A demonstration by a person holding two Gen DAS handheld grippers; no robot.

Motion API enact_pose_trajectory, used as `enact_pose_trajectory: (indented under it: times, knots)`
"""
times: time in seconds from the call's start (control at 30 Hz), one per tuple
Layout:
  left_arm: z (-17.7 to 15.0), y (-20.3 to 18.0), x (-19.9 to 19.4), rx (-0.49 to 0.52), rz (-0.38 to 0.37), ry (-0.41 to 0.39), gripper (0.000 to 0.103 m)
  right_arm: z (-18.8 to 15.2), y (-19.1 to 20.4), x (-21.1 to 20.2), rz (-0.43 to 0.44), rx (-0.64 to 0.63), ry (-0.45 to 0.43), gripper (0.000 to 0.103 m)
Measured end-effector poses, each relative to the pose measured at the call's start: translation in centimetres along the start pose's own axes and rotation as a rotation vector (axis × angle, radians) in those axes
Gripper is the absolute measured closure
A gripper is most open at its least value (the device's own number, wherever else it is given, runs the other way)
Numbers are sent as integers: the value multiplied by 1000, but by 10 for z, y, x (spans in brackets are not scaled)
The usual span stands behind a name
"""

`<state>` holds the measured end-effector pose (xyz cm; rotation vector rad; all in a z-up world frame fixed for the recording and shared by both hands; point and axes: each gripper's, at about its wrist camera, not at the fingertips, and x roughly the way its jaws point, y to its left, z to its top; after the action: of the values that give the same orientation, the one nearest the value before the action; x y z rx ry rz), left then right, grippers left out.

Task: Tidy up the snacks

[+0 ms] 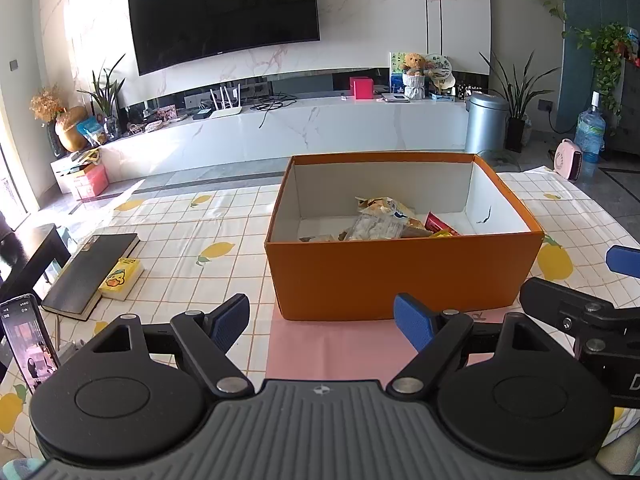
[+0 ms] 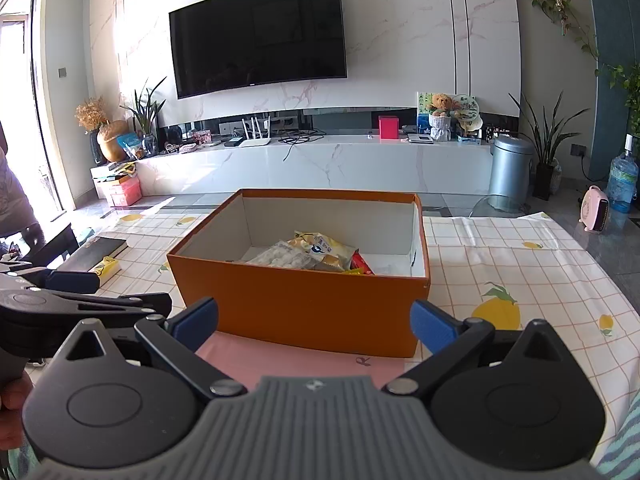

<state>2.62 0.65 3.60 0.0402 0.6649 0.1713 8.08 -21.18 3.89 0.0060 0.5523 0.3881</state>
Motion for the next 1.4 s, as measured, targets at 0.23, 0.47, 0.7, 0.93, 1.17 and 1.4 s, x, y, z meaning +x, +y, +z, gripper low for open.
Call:
enact_pose_trajectory:
  times: [0.23,0.47,0.7,0.93,1.17,1.4]
  knots:
    - [0,-1,0,0,1,0,7,-1,2,1,1,-3,5,4]
    - [2,1,-2,-7,7,-1,7,-3,2,3,3,5,13,4]
    - [3,1,-4,-8,14,-5,7,-2,2,3,6,9,16,4]
    - [2,-5,-7,8,20,-18,7,-2,2,3,11,13,18,4]
    - [2,-6,-8,5,12,-19,7,-2,2,2,9,20,22,4]
    - [1,-7,-8,6,10,-19,7,-3,2,3,3,26,37,4]
